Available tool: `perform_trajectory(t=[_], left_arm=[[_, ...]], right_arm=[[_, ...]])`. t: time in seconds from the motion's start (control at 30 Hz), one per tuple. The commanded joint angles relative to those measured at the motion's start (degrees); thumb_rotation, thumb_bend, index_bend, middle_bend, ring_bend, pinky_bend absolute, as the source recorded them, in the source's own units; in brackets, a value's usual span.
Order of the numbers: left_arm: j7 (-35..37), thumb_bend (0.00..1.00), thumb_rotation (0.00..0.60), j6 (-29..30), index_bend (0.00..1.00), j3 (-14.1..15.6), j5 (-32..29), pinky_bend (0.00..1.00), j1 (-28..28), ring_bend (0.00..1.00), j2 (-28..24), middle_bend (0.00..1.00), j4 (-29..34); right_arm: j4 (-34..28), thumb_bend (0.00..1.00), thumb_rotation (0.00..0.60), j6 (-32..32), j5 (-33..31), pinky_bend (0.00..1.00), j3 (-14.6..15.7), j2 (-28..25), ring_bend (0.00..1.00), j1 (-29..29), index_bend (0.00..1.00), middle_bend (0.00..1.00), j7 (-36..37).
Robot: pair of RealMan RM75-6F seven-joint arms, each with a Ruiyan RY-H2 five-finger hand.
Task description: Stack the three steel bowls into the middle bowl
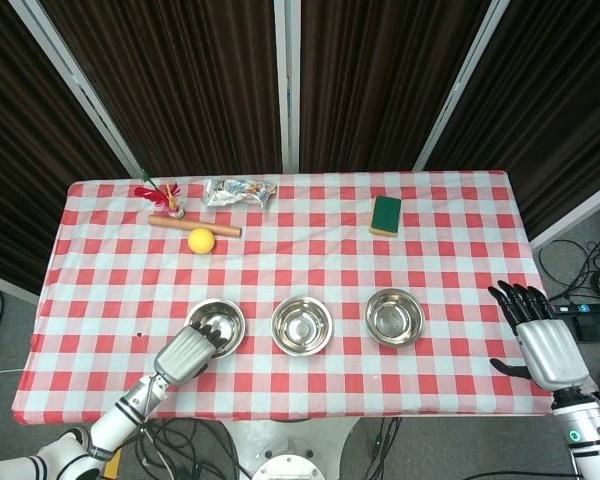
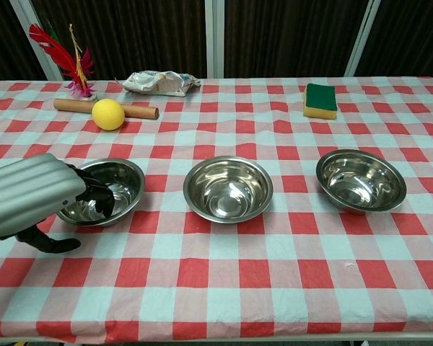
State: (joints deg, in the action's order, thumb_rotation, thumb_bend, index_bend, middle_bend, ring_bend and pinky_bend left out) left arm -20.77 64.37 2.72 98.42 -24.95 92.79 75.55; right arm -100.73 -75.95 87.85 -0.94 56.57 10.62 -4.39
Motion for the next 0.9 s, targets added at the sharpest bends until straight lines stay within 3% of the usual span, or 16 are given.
perform_trajectory(t=[0.03, 0.53, 0.9], left_arm=[[1.59, 0.26, 0.600, 2.07, 0.53, 0.51, 2.07, 0.57, -0.78, 0.50, 1.50, 0.58, -2.43], [2.92, 0.31, 0.600, 4.12, 0.62, 2.05, 4.78, 0.66, -2.77, 0.59, 6.33, 0.67, -11.62], [3.76, 0.37, 0.600, 6.90, 0.69, 2.28, 5.25, 0.73, -3.04, 0.67, 7.88, 0.74, -14.36]], right_arm=[[0.21, 0.00, 0.600, 0.05, -0.05, 0.01, 0.02, 0.07, 0.00, -0.01, 0.00, 0.03, 0.17], [1.05, 0.00, 0.600, -0.17, -0.60, 0.01, -0.17, -0.01, 0.00, -0.25, 0.00, 0.03, 1.35], [1.88, 0.00, 0.600, -0.14, -0.60, 0.01, -0.05, 0.22, 0.00, -0.41, 0.00, 0.03, 2.07]])
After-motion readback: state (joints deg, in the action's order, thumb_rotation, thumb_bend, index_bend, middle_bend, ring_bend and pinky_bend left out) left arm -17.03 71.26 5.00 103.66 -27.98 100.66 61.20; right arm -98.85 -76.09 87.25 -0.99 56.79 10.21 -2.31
